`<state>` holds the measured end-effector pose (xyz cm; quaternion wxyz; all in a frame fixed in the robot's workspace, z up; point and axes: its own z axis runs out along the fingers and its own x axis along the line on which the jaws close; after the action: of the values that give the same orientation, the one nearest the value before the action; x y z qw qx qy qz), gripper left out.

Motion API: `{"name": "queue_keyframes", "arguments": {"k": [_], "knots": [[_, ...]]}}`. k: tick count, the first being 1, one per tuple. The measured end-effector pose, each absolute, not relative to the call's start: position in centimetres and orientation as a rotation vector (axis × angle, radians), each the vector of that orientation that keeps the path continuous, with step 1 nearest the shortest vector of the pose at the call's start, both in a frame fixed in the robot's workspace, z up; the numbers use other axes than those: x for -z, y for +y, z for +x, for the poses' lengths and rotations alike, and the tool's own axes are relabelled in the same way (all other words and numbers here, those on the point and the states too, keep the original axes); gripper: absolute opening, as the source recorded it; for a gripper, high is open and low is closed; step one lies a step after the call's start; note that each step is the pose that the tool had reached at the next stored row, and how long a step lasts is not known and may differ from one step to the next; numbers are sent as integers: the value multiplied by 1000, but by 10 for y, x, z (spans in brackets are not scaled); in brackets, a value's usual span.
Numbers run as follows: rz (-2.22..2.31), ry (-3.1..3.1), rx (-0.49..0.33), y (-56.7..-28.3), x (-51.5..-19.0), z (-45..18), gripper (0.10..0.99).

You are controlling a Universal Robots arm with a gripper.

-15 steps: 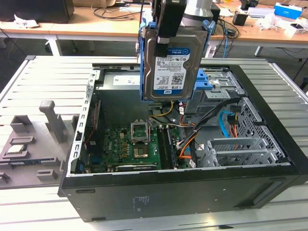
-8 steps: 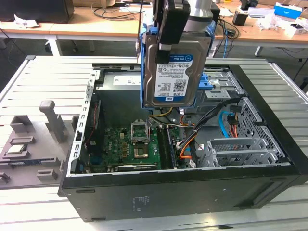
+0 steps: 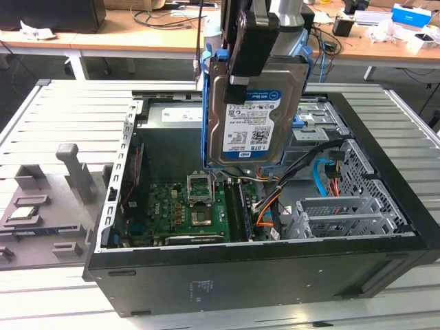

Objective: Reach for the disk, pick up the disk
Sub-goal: 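Pick up the disk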

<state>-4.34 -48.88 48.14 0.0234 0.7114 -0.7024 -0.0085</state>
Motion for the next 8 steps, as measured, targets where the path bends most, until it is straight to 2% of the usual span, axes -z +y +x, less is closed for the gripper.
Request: {"name": "queue_keyframes", "arguments": {"k": [8], "knots": [[2202,-2174,26,-508,-481,-43,369]]}}
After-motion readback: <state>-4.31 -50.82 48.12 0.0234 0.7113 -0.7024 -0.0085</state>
